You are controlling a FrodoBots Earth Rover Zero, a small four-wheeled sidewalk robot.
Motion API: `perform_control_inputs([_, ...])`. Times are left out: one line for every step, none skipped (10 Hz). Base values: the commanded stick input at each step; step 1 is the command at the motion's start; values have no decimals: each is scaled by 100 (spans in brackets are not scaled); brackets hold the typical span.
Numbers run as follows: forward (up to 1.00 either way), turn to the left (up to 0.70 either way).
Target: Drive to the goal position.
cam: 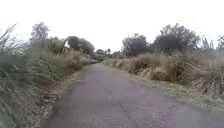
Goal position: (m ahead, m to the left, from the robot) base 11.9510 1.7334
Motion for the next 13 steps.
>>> perform_control_inputs([70, 0])
perform_control_inputs([70, 0])
perform_control_inputs([70, 0])
perform_control_inputs([70, 0])
perform_control_inputs([70, 0])
perform_control_inputs([70, 0])
perform_control_inputs([70, 0])
perform_control_inputs([70, 0])
perform_control_inputs([70, 0])
perform_control_inputs([70, 0])
perform_control_inputs([70, 0])
perform_control_inputs([70, 0])
perform_control_inputs([70, 0])
